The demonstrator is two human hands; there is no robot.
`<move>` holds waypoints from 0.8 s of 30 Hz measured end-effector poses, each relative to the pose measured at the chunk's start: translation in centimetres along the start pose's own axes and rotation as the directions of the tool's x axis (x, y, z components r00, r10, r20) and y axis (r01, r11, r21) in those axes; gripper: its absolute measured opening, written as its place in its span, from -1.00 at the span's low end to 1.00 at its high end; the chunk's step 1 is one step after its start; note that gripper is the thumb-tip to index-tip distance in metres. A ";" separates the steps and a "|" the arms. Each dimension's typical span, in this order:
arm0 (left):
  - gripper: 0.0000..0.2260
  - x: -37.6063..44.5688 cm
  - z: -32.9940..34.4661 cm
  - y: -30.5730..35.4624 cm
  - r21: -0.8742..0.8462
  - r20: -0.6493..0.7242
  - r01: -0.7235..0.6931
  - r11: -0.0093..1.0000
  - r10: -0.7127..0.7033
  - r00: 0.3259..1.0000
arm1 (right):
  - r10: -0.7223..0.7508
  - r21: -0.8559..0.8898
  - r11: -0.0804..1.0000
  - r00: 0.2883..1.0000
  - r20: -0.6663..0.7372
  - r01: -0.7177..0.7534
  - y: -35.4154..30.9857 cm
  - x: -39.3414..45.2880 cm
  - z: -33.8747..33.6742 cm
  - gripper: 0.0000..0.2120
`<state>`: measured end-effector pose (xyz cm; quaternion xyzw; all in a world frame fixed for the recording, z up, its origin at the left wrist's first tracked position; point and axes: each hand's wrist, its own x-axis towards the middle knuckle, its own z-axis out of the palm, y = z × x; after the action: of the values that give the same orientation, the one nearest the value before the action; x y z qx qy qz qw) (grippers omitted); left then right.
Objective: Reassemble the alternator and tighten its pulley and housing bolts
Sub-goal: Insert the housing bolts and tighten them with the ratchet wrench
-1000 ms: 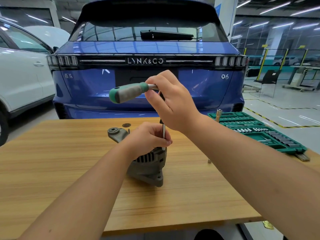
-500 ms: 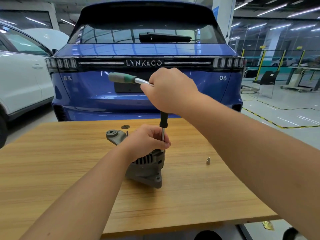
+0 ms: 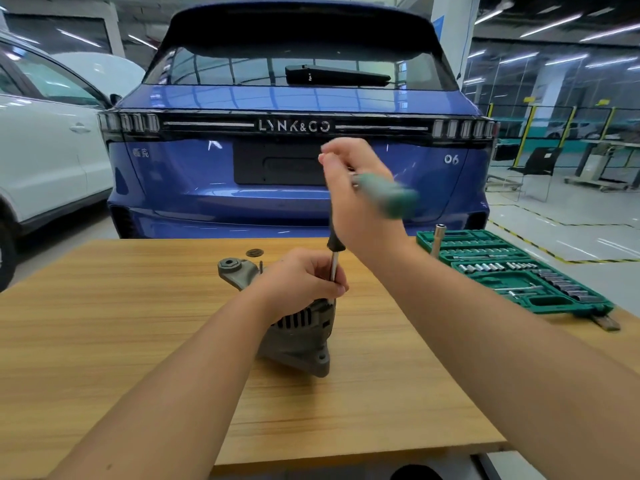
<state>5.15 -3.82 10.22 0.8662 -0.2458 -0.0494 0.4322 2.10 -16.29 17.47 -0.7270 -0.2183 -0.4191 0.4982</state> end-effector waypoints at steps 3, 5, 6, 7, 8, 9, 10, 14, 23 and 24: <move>-0.76 0.0 0.0 0.1 0.012 0.006 -0.004 1.000 0.004 1.000 | -0.258 -0.334 0.898 0.958 0.128 0.287 0.6 -0.3 0.1 -0.80; -0.74 0.1 0.1 0.1 0.012 0.007 0.003 1.000 -0.003 1.000 | -0.234 -0.320 0.909 0.962 0.142 0.268 0.4 -0.2 0.1 -0.82; -0.74 0.1 0.1 0.2 0.011 0.007 0.006 1.000 -0.006 1.000 | -0.229 -0.314 0.912 0.962 0.146 0.264 0.4 -0.2 0.1 -0.83; -0.74 0.1 0.1 0.2 0.008 0.007 0.006 1.000 -0.006 1.000 | -0.231 -0.314 0.911 0.962 0.148 0.267 0.4 -0.3 0.1 -0.85; -0.75 0.1 0.1 0.2 0.004 0.008 0.005 1.000 -0.005 1.000 | -0.238 -0.313 0.909 0.959 0.153 0.276 0.4 -0.4 0.1 -0.86; -0.75 0.0 0.2 0.2 -0.001 0.010 0.006 1.000 -0.006 1.000 | -0.242 -0.306 0.910 0.957 0.158 0.281 0.5 -0.4 0.0 -0.84; -0.76 0.0 0.2 0.2 -0.006 0.012 0.009 1.000 -0.009 1.000 | -0.246 -0.298 0.910 0.954 0.168 0.287 0.5 -0.5 -0.1 -0.80; -0.78 -0.1 0.1 0.1 -0.023 0.006 0.009 1.000 -0.009 1.000 | -0.203 -0.230 0.933 0.933 0.298 0.276 0.5 -0.6 -0.8 -0.50; -0.76 -0.2 0.0 0.2 -0.035 0.015 -0.012 0.999 0.012 1.000 | -0.107 -0.441 0.842 0.898 0.427 0.311 -1.5 1.6 -2.0 -0.72; -0.75 -0.2 0.0 0.2 -0.038 0.021 -0.010 0.999 0.011 1.000 | -0.024 -0.524 0.803 0.893 0.450 0.286 -2.2 2.4 -1.9 -0.64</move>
<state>4.91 -3.79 10.34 0.8560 -0.2541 -0.0610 0.4460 1.08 -17.32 20.88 -0.8952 -0.2434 -0.3382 0.1581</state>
